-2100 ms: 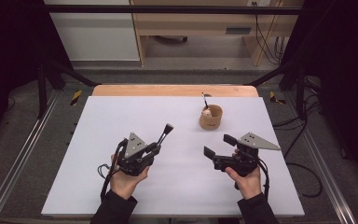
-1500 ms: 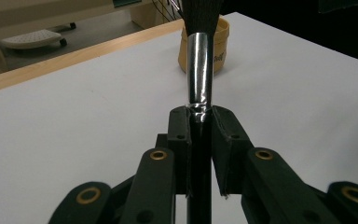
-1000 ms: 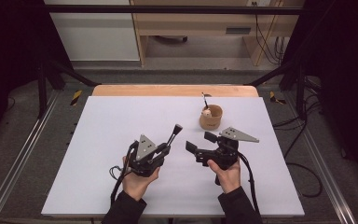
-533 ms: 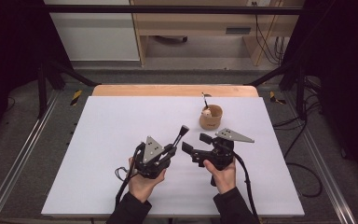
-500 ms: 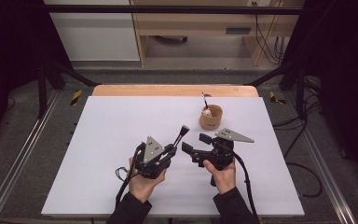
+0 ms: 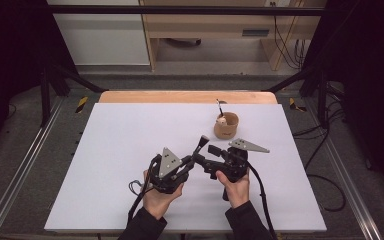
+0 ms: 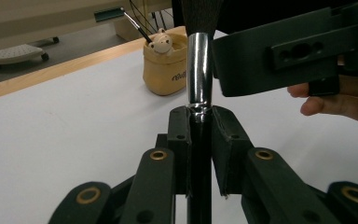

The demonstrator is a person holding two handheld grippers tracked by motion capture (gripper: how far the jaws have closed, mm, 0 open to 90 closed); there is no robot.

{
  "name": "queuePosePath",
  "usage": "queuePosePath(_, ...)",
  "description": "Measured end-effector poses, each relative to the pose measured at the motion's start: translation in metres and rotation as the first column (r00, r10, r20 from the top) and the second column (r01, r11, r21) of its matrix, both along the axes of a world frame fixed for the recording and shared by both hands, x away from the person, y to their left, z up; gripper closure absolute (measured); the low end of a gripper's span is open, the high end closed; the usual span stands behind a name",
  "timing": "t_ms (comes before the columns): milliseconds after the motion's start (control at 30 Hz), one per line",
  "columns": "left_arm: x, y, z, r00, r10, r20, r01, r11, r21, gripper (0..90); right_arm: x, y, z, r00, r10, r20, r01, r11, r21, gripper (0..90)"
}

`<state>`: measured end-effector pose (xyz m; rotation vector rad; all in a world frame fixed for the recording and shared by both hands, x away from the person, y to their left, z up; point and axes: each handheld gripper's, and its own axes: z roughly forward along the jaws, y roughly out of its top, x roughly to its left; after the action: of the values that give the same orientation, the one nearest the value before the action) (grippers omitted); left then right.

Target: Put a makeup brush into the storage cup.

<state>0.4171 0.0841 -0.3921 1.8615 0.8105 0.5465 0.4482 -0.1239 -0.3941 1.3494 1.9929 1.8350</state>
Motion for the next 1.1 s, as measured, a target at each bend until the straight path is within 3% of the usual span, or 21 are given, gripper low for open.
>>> queuePosePath(533, -0.005, -0.009, 0.001, 1.0000, -0.002, 0.006, 0.002, 0.9999, -0.015, 78.1, 0.001, 0.000, 0.000, 0.9996, -0.002, -0.026, 0.004, 0.999, 0.054, 53.4)
queuePosePath(1100, -0.006, -0.014, 0.000, 0.9999, 0.005, 0.009, -0.005, 0.9998, -0.017, 78.1, 0.002, -0.004, -0.003, 0.9978, 0.017, -0.064, -0.009, 0.993, 0.115, 72.5)
